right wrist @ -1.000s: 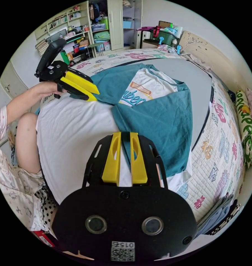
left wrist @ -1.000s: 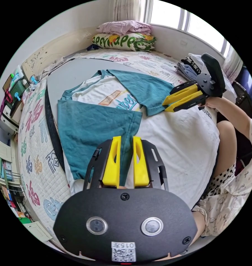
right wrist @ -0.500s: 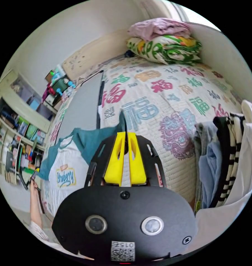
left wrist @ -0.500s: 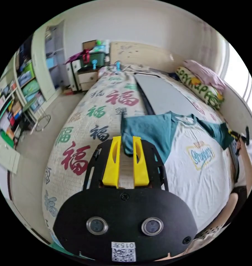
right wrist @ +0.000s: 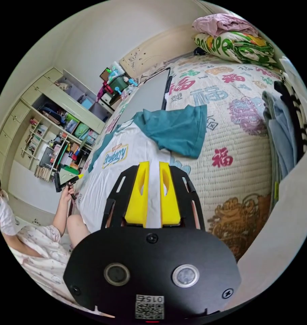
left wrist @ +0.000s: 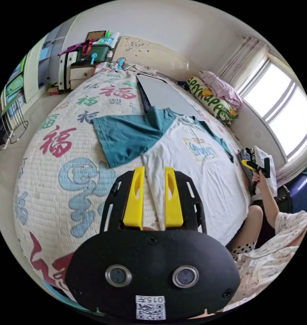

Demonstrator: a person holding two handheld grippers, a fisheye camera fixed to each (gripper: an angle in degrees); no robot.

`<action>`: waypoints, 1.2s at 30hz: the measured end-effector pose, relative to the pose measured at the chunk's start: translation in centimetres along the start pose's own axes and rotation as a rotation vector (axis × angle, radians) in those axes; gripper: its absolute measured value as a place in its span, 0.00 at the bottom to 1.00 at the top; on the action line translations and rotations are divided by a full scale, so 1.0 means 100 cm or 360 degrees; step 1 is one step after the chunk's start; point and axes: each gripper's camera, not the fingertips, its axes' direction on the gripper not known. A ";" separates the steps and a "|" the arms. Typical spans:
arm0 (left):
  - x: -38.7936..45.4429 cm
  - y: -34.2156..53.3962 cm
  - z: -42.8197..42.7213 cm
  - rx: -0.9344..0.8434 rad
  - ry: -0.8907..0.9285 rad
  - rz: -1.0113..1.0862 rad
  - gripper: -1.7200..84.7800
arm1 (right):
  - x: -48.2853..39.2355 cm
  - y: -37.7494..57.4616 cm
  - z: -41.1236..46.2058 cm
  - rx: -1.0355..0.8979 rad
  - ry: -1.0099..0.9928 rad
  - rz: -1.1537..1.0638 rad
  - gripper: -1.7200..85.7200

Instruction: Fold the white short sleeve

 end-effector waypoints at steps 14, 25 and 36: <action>-0.014 0.210 -0.035 -0.0104 0.0028 -0.0151 0.14 | -0.042 0.115 -0.120 -0.0128 0.0019 0.0067 0.12; -0.055 0.293 -0.033 -0.0002 0.0099 -0.0262 0.14 | -0.058 0.146 -0.156 -0.0287 0.0073 0.0024 0.12; -0.080 0.313 -0.045 -0.0011 0.0292 -0.0377 0.07 | -0.048 0.168 -0.178 -0.0314 -0.0035 0.0095 0.05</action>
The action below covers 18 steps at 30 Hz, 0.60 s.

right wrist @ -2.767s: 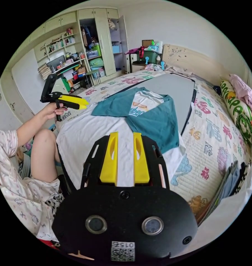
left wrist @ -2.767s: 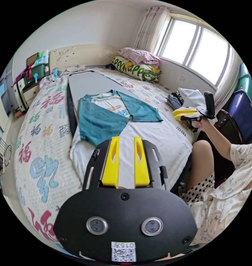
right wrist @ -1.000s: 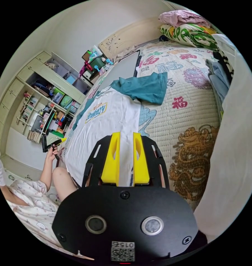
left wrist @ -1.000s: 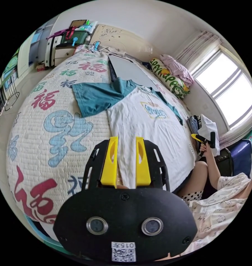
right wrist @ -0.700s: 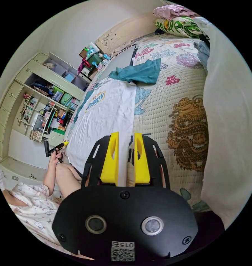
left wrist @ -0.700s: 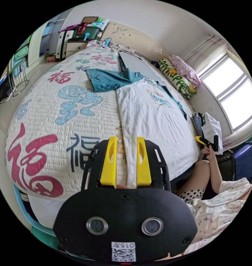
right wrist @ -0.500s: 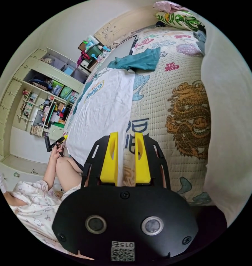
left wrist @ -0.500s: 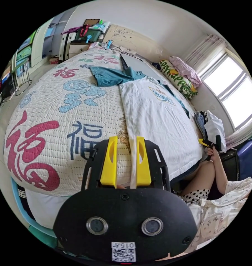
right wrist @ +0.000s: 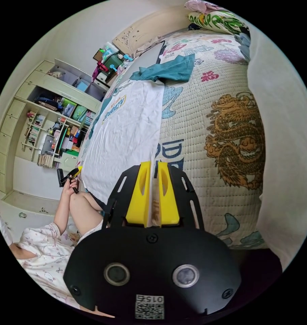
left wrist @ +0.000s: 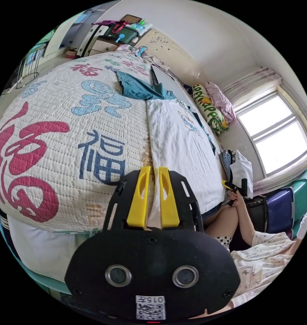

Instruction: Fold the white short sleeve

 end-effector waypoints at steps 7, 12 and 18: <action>0.014 -0.007 -0.022 -0.0017 0.0013 0.0023 0.01 | 0.008 0.023 0.005 0.0010 -0.0008 -0.0005 0.02; 0.047 -0.016 -0.048 0.0016 -0.0061 0.0089 0.01 | 0.015 0.051 0.013 0.0066 0.0034 -0.0039 0.02; 0.097 -0.035 -0.069 -0.0037 -0.0204 0.0158 0.01 | 0.032 0.079 0.052 0.0015 0.0141 -0.0054 0.01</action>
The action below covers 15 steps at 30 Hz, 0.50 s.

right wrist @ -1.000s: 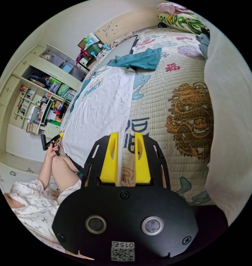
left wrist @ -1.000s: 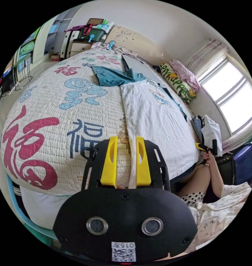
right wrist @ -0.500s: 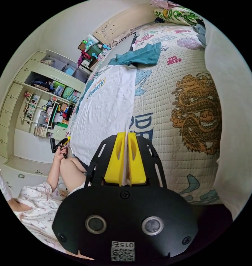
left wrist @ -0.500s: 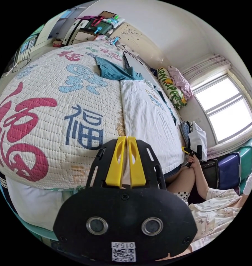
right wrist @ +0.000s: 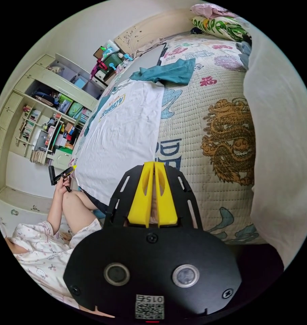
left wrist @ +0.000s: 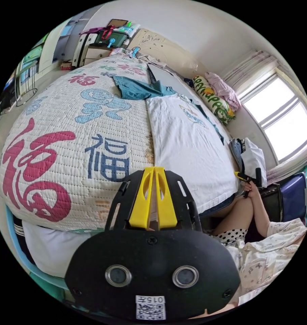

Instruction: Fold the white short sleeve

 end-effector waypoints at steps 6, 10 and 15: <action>0.055 -0.031 -0.025 -0.0048 -0.0128 0.0069 0.01 | -0.003 0.025 0.064 -0.0073 0.0208 -0.0130 0.01; 0.099 -0.053 -0.046 -0.0062 -0.0203 0.0191 0.01 | -0.006 0.043 0.106 -0.0110 0.0332 -0.0229 0.02; 0.191 -0.063 -0.056 -0.0063 -0.0594 0.0508 0.01 | -0.017 0.077 0.172 -0.0130 0.0598 -0.0409 0.02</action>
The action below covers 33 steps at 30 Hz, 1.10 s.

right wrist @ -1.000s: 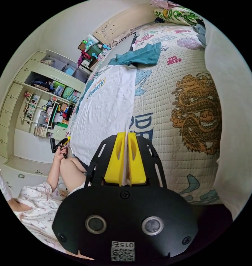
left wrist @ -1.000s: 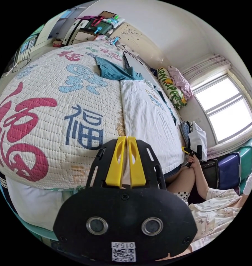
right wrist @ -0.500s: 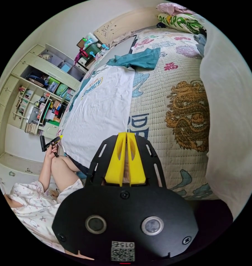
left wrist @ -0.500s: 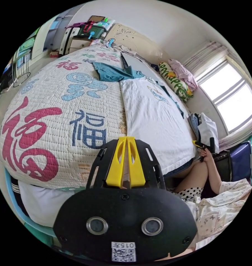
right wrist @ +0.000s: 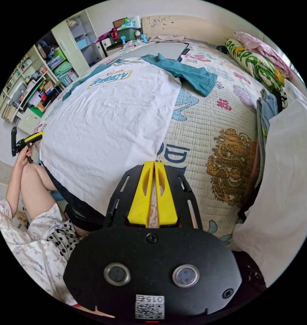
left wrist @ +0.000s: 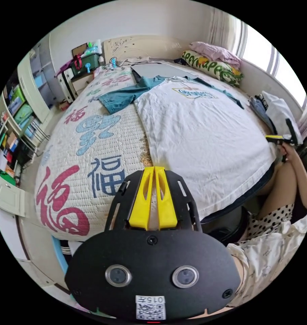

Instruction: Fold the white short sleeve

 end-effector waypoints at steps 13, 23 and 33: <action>0.013 -0.049 -0.080 0.0012 -0.0010 -0.0042 0.01 | 0.002 0.048 0.119 -0.0022 0.0024 -0.0001 0.01; -0.011 -0.065 -0.125 0.0025 0.0075 -0.0123 0.01 | 0.019 0.091 0.186 -0.0022 0.0087 -0.0040 0.01; -0.017 -0.081 -0.142 0.0008 0.0129 -0.0195 0.01 | 0.019 0.111 0.256 -0.0078 0.0156 -0.0115 0.01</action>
